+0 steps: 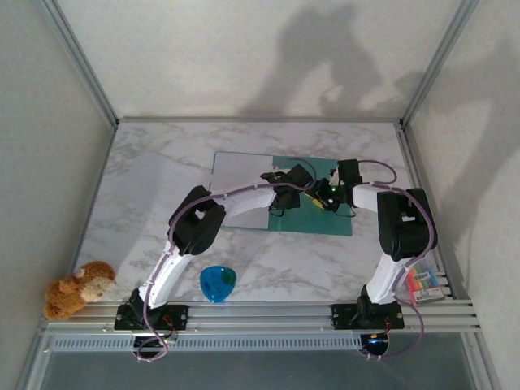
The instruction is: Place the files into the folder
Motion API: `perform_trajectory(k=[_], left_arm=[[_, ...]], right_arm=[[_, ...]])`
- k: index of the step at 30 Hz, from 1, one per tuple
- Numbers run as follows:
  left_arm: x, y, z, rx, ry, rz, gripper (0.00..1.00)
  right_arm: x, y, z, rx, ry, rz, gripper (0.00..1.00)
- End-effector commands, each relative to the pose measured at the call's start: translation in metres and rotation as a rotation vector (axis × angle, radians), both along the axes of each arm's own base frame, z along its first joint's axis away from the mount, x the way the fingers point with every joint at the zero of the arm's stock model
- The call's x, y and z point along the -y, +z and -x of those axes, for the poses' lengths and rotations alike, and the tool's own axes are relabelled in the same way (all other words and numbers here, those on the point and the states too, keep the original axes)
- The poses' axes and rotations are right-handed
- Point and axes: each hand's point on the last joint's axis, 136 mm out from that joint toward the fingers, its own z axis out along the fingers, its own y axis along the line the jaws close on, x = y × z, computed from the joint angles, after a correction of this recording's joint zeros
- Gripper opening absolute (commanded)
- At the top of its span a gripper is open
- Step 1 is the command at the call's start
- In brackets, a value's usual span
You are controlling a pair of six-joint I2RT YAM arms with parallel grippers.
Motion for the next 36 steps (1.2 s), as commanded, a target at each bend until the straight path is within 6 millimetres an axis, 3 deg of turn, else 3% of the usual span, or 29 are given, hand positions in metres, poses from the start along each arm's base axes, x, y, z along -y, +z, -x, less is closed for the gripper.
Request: perform_trajectory(k=[1,7,19,28,36], left_arm=[[0.049,-0.014,0.023,-0.067,-0.092,0.122,0.12],[0.047,0.014,0.018,-0.023,-0.083,0.11,0.12],[0.013,0.029,0.002,0.025,-0.02,0.009,0.13],[0.0,0.05,-0.016,0.059,0.002,-0.001,0.25],[-0.009,0.082,-0.025,0.114,0.023,0.008,0.32]], right_arm=[[-0.008,-0.042,0.036,-0.16,0.05,0.045,0.46],[-0.007,-0.042,0.036,-0.158,0.051,0.049,0.46],[-0.004,-0.038,0.037,-0.149,0.052,0.069,0.46],[-0.004,-0.037,0.037,-0.146,0.055,0.075,0.46],[-0.003,-0.037,0.036,-0.144,0.057,0.085,0.46]])
